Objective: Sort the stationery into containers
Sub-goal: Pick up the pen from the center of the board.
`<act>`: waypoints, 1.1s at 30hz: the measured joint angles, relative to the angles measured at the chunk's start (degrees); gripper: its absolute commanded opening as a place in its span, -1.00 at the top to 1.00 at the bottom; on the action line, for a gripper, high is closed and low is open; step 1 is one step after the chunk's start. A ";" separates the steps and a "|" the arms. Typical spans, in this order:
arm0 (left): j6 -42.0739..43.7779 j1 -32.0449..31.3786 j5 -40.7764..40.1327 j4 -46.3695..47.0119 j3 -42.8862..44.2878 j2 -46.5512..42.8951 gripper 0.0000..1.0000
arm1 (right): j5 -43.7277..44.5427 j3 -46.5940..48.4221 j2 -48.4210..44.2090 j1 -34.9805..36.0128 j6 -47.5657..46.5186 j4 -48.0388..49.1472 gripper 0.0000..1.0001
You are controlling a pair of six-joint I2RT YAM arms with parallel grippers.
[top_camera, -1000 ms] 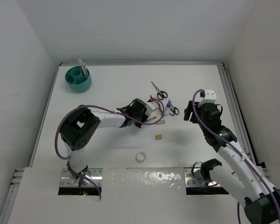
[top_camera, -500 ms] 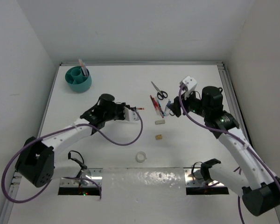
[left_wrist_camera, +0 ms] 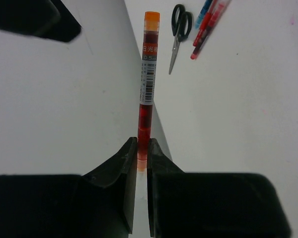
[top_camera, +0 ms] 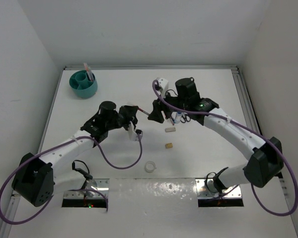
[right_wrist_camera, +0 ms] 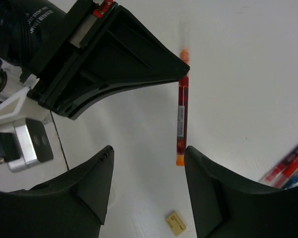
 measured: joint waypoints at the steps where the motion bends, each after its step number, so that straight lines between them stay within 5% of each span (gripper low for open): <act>1: 0.81 -0.02 0.07 0.11 -0.13 -0.20 1.00 | 0.28 0.57 1.03 0.96 0.07 0.04 -0.16; 9: 4.04 -0.24 1.64 0.57 -1.70 -3.41 1.00 | 6.23 1.22 7.39 4.02 1.55 0.61 -0.11; 11: 4.07 -0.48 2.01 0.55 -2.40 -4.33 1.00 | 7.32 1.25 8.81 4.04 1.99 1.01 0.05; 15: 4.09 -0.83 2.36 0.59 -3.69 -5.49 1.00 | 7.45 1.07 9.94 4.13 3.37 3.50 0.92; 19: 3.93 -0.81 1.40 0.63 -4.13 -5.99 1.00 | 6.05 0.79 9.94 5.01 4.02 4.39 1.00; 21: 3.26 -0.83 1.36 0.96 -4.44 -6.12 0.54 | 5.62 0.39 9.94 4.98 4.13 5.03 1.00; 22: 2.29 -0.85 1.25 1.31 -4.55 -6.12 -0.05 | 5.57 -0.07 9.86 4.98 4.31 5.77 1.00; 23: 0.74 -0.90 1.49 1.86 -4.63 -6.12 -0.42 | 5.84 -0.79 9.70 4.94 4.50 6.86 1.00; 25: -4.81 -1.22 1.99 2.97 -4.59 -6.14 -0.79 | 6.27 -2.56 8.96 4.61 4.98 9.01 1.00; 30: -32.87 -0.66 3.32 3.45 2.71 -5.22 -0.78 | 9.40 -11.67 2.89 0.98 8.70 17.35 1.00; 32: -49.66 0.33 4.44 4.98 8.59 -4.20 -0.39 | 12.15 -14.21 0.59 -0.33 10.16 20.57 1.00; 33: -57.72 1.03 5.07 6.34 10.69 -3.93 0.04 | 13.75 -15.28 -0.50 -0.63 10.95 22.56 1.00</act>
